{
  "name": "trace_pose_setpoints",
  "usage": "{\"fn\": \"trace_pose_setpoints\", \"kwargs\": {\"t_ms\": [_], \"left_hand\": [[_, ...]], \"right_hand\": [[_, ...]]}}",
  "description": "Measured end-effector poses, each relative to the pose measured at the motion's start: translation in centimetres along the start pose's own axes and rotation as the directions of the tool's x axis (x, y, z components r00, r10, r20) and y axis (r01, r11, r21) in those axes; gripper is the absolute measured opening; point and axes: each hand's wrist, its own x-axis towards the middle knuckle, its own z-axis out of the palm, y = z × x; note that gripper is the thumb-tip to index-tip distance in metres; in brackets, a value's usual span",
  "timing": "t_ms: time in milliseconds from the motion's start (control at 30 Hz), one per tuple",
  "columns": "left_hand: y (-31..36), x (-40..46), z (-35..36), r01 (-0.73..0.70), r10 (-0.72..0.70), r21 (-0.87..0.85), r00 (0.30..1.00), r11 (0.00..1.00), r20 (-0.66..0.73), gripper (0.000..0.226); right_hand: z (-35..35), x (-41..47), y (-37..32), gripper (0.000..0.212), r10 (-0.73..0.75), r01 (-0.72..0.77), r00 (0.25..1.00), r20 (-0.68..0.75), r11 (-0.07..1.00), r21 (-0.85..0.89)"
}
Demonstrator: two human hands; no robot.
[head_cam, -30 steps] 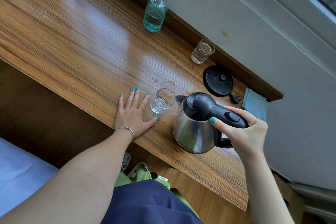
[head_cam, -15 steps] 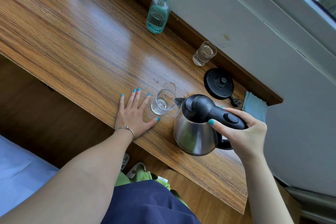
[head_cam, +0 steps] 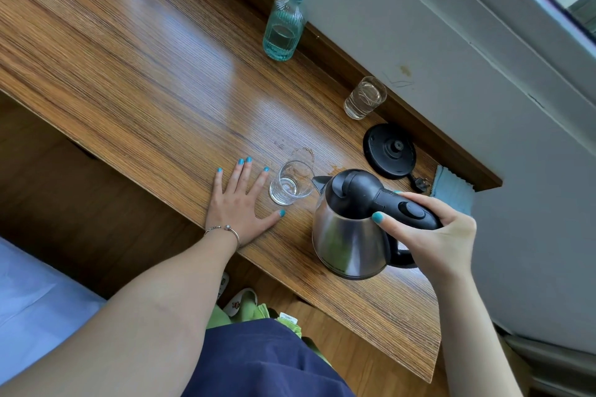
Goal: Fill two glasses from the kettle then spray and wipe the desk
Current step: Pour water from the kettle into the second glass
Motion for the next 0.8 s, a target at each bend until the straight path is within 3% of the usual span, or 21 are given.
{"fn": "trace_pose_setpoints", "kwargs": {"t_ms": [800], "left_hand": [[0.16,-0.05,-0.77,0.002,-0.003,0.014,0.998,1.000,0.056,0.095]], "right_hand": [[0.05,0.87,-0.72,0.040,-0.006,0.007,1.000,0.028,0.999,-0.033]]}}
